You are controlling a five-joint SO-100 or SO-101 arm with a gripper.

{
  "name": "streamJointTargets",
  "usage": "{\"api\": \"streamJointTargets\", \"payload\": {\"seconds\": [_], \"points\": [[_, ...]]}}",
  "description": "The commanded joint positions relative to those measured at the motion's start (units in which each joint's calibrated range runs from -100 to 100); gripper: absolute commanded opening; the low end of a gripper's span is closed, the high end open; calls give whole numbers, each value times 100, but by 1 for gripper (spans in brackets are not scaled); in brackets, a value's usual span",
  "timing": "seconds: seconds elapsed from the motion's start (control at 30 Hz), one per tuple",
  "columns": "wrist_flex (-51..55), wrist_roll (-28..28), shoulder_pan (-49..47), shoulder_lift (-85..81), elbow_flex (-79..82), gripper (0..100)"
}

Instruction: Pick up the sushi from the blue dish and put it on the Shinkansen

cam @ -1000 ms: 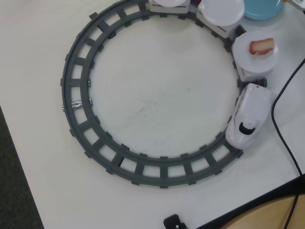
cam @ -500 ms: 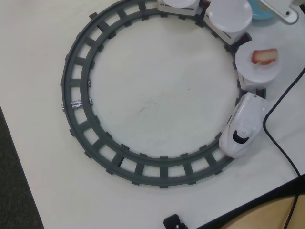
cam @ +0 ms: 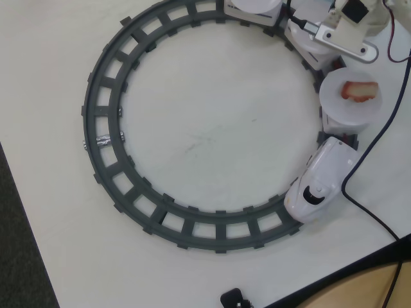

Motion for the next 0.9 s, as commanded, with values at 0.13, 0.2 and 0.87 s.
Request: {"api": "streamJointTargets", "payload": {"seconds": [0.13, 0.2, 0.87], "points": [[80, -26, -23, 166, 143, 2], [80, -26, -50, 150, 152, 2], [88, -94, -50, -1086, 529, 35]]}}
